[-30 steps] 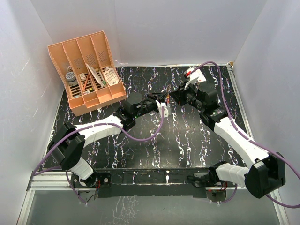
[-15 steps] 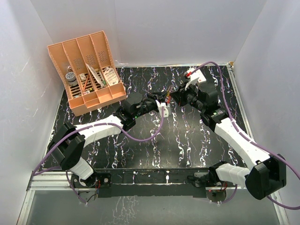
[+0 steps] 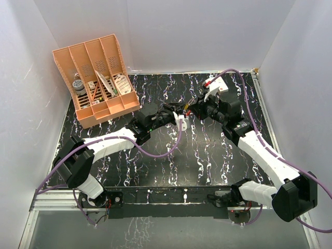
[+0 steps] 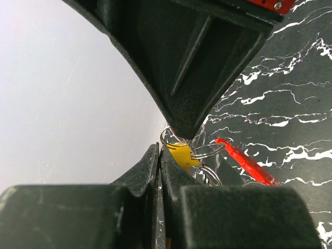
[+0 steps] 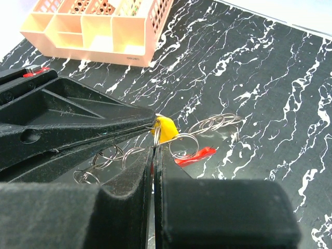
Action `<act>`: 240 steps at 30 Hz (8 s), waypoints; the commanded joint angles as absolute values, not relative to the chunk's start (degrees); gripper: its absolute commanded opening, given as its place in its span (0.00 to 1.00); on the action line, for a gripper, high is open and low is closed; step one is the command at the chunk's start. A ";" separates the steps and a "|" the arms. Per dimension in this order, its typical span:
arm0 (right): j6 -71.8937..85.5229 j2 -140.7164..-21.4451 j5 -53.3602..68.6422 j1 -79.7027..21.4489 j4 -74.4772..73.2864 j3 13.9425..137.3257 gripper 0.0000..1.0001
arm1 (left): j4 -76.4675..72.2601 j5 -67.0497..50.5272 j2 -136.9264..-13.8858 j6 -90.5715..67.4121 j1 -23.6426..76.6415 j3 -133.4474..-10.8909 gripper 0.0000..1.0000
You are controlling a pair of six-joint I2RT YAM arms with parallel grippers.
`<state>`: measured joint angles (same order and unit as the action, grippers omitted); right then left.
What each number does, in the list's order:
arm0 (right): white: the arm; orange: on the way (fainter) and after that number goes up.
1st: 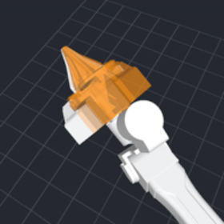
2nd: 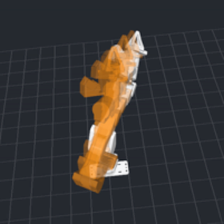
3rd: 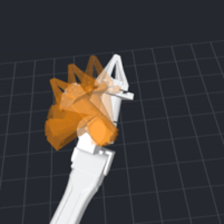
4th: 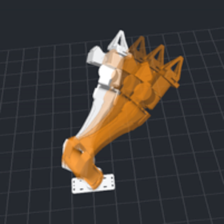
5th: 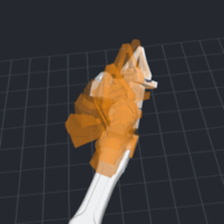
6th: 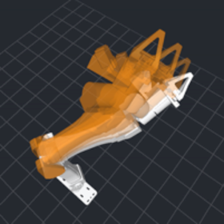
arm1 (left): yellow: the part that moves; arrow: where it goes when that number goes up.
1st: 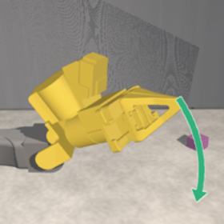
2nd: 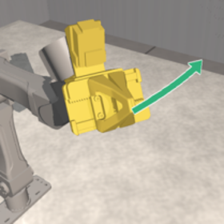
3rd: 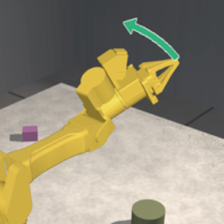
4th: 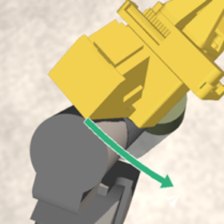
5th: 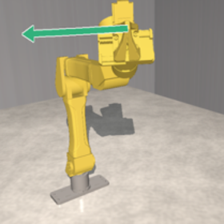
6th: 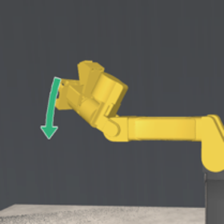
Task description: Put the keys on the keyring
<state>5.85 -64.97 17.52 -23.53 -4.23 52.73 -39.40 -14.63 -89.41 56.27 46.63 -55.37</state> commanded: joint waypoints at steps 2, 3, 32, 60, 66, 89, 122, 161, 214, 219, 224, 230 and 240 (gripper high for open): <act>3.52 -65.82 19.60 -23.94 -9.04 58.35 0.00 | -40.57 -16.01 -88.21 57.93 46.67 -57.17 0.00; 3.21 -66.29 19.79 -23.97 -10.13 59.13 0.00 | -40.53 -16.14 -88.19 58.12 46.67 -57.21 0.00; 3.50 -81.57 26.17 -24.20 -47.61 88.41 0.00 | -44.12 -16.80 -86.08 61.66 46.62 -53.91 0.00; 6.94 -87.24 29.20 -24.26 -48.76 88.73 0.00 | -53.30 -14.70 -87.33 61.76 46.04 -53.09 0.00; 7.38 -86.60 28.38 -24.26 -47.66 88.24 0.00 | -53.03 -14.41 -87.81 61.04 45.96 -53.74 0.00; 8.25 -83.93 22.79 -24.25 -44.56 87.74 0.45 | -53.22 -13.81 -88.23 60.11 45.77 -53.79 0.00; 10.29 -57.65 13.47 -23.37 3.99 50.45 0.35 | -47.11 -10.69 -86.82 49.21 45.18 -57.11 0.00; 7.47 -61.55 11.34 -26.89 32.51 37.96 0.30 | -45.90 -11.01 -87.36 46.60 45.18 -57.57 0.00; 4.36 -69.25 10.02 -27.30 36.21 42.27 0.19 | -46.02 -11.56 -85.88 45.42 45.15 -55.03 0.00; 4.15 -69.06 9.86 -27.33 35.83 42.45 0.04 | -45.91 -11.35 -85.95 45.65 45.17 -55.18 0.00; 3.63 -68.28 9.68 -27.27 33.57 43.25 0.00 | -45.82 -11.18 -85.99 46.00 45.18 -55.26 0.00; 3.23 -68.05 9.54 -27.32 25.44 48.21 0.00 | -45.16 -11.25 -86.19 47.47 45.22 -55.31 0.00; 3.12 -71.60 11.42 -27.33 1.92 64.31 0.00 | -44.65 -11.18 -85.56 49.69 45.16 -55.54 0.00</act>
